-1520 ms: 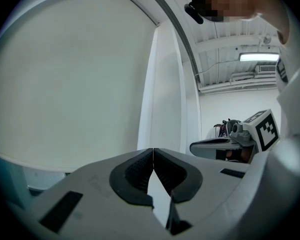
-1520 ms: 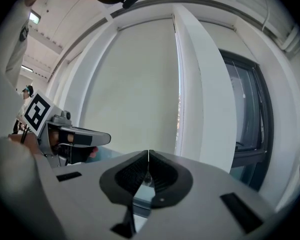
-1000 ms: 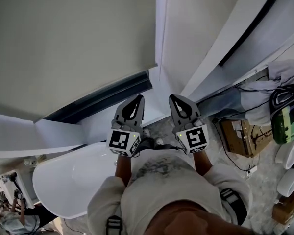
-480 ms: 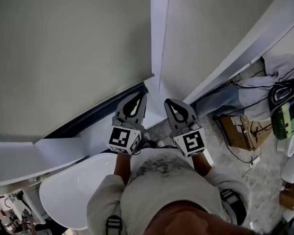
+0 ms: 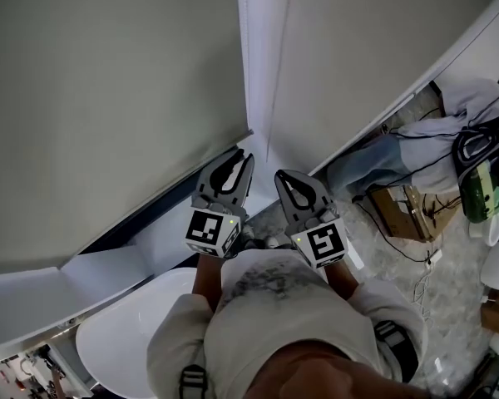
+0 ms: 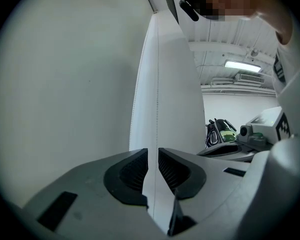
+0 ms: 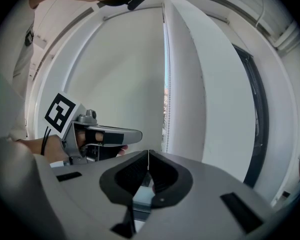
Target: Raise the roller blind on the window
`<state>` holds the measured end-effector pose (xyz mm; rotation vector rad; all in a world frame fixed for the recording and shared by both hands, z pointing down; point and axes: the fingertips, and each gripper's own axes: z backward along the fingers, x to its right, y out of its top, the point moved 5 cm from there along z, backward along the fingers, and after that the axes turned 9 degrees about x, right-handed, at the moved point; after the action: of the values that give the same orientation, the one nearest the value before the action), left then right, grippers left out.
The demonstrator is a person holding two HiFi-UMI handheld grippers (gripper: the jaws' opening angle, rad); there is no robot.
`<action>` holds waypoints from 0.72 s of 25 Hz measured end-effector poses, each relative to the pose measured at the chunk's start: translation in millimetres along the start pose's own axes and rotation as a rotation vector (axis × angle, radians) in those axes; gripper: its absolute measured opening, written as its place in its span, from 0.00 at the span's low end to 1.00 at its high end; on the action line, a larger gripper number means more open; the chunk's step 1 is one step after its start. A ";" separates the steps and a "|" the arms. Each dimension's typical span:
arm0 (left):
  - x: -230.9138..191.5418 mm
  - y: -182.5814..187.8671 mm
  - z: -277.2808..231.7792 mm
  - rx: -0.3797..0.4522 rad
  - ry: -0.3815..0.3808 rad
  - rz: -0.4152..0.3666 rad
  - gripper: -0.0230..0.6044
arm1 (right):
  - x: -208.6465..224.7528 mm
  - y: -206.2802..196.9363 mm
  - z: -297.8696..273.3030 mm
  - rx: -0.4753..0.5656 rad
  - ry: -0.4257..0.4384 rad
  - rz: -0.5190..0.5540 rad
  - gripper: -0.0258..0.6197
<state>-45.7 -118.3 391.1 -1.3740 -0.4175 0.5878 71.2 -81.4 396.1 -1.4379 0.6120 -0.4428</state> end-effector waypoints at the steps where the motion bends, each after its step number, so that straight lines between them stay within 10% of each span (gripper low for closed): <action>1: -0.1 -1.1 -1.3 0.001 -0.009 0.001 0.15 | -0.8 -0.6 0.7 -0.002 -0.006 0.002 0.14; 18: -2.0 -22.5 -45.5 -0.004 -0.134 0.005 0.22 | -0.2 -9.7 14.4 -0.042 -0.089 0.030 0.14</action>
<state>-16.8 -157.3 406.1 -1.3446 -0.5230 0.6858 80.8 -71.0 406.1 -1.4784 0.5736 -0.3419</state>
